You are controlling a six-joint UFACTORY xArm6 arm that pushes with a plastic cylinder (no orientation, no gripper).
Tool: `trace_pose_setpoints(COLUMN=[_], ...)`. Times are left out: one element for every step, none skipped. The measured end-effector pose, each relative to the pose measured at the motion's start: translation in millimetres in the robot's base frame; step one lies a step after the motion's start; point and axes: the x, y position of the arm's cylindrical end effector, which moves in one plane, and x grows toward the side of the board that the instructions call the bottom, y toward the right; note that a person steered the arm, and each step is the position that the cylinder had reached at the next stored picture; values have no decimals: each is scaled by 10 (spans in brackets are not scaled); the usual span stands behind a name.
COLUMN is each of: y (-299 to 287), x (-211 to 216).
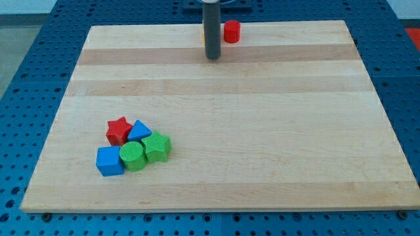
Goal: Touch the top side of the red circle
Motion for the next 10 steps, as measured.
trace_pose_setpoints(y=[406,1027,1472,1671,1682,1682,1615,1195,625,76], x=[207,183,-201,-762,-1220,-1220,-1230,-1218,-1215,-1212])
